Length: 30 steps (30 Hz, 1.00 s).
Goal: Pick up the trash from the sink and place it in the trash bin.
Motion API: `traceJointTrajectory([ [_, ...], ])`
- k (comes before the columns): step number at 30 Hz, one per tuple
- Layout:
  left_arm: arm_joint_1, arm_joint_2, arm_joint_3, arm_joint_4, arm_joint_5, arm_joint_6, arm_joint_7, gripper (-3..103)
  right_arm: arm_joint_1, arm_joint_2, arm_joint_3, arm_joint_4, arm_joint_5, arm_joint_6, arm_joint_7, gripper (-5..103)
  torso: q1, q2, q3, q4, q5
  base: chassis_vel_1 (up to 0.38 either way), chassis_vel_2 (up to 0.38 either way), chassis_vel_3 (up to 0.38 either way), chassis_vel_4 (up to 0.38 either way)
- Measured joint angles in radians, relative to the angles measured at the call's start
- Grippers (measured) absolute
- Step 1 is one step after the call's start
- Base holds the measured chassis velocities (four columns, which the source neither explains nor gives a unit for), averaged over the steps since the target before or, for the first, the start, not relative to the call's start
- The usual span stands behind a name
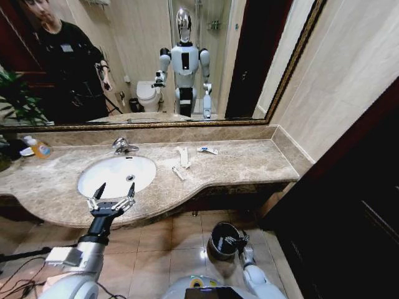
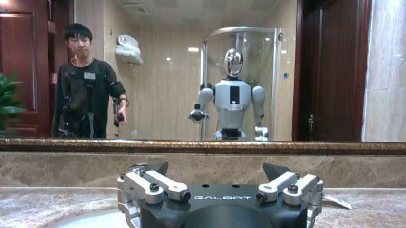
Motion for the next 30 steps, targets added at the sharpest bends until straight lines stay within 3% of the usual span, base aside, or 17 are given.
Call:
traceJointTrajectory([
  [17,0.000,0.000,0.000,0.000,0.000,0.000,0.000,100,-0.032,-0.006,0.004,0.070,-0.023,-0.034,0.036,100,0.000,0.000,0.000,0.0001,0.0000,0.000,0.000,0.000,0.000],
  [23,0.000,0.000,0.000,0.000,0.000,0.000,0.000,100,-0.151,-0.068,0.050,0.320,-0.002,-0.139,0.014,100,0.000,0.000,0.000,0.0000,0.0000,0.000,0.000,0.000,0.000],
  [30,0.000,0.000,0.000,0.000,0.000,0.000,0.000,100,-0.206,-0.047,0.155,0.437,-0.096,-0.101,-0.039,100,0.000,0.000,0.000,0.0000,0.0001,0.000,0.000,0.000,0.000],
])
